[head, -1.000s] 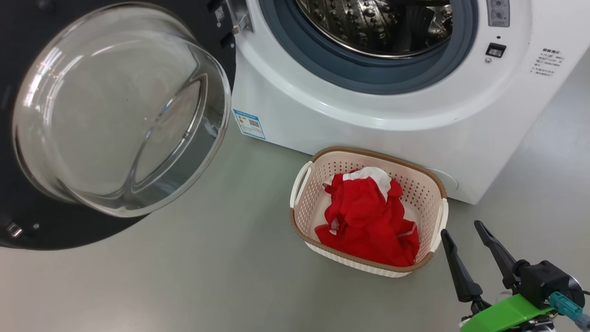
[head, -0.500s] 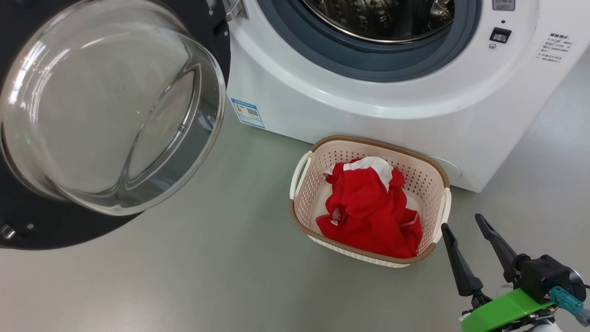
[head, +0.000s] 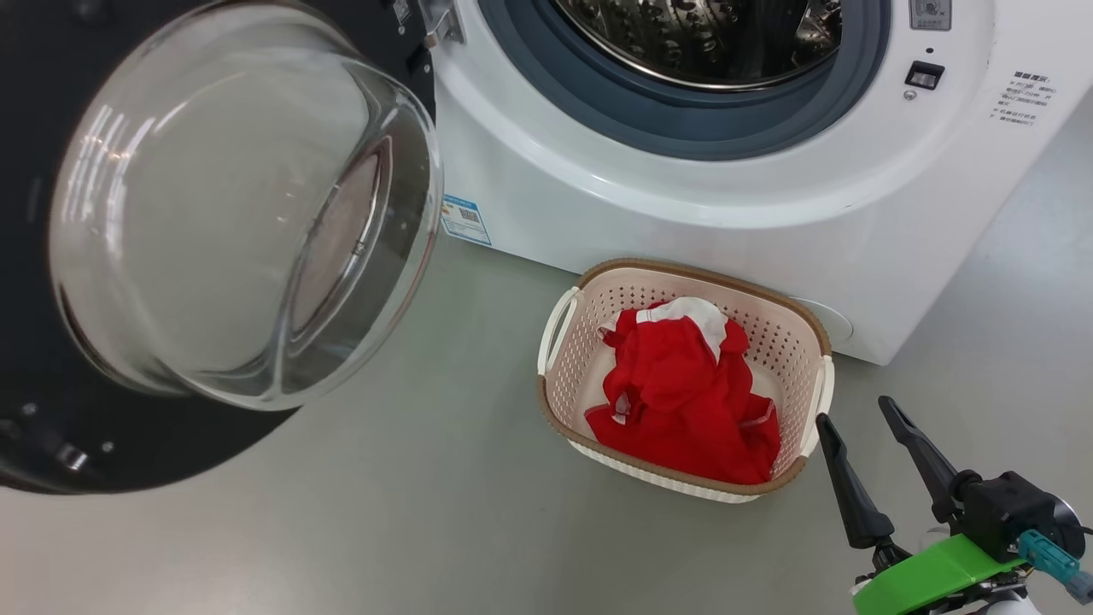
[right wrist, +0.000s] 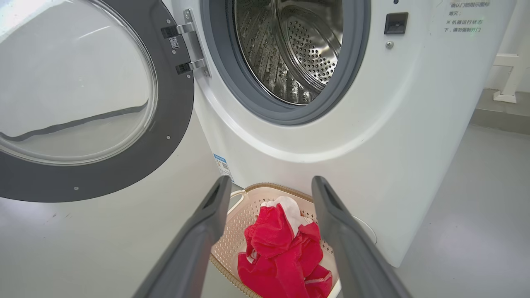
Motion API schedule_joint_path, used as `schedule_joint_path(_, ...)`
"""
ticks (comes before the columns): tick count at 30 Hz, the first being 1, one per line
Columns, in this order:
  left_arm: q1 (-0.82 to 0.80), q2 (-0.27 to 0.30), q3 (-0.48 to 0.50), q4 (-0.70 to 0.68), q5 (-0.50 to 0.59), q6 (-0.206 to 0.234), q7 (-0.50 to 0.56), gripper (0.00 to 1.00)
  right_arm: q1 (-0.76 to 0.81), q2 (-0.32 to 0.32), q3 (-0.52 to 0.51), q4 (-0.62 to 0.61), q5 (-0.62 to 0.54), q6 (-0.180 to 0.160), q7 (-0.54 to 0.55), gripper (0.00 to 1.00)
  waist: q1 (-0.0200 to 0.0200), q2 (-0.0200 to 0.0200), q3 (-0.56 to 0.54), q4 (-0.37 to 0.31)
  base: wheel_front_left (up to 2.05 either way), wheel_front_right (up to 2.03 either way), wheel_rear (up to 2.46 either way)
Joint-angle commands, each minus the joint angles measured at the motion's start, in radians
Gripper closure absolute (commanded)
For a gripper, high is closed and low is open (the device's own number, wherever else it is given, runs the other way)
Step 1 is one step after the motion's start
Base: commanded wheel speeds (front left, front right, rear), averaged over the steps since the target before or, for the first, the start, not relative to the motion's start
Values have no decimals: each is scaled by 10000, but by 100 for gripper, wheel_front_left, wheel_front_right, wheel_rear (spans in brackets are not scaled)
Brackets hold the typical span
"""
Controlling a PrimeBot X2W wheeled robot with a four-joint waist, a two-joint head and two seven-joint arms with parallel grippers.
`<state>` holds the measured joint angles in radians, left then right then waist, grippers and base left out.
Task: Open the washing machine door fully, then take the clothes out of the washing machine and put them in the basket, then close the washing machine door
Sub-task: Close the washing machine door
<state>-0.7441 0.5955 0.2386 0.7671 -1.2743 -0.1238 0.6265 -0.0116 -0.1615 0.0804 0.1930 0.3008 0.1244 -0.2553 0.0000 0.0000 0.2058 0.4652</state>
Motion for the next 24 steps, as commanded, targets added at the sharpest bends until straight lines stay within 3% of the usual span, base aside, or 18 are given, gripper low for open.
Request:
schedule_joint_path(1, 254, 416, -20, -446, -145, -69, 346, 100, -347, -101, 242, -208, -43, 63, -65, 0, 0, 0, -29, 8, 0, 0, 0)
schedule_joint_path(24, 2843, 574, -1192, -5958, -1849, -69, 2071, 100, -174, 61, 255, -182, -27, 63, -65, 0, 0, 0, -446, 71, 0, 0, 0)
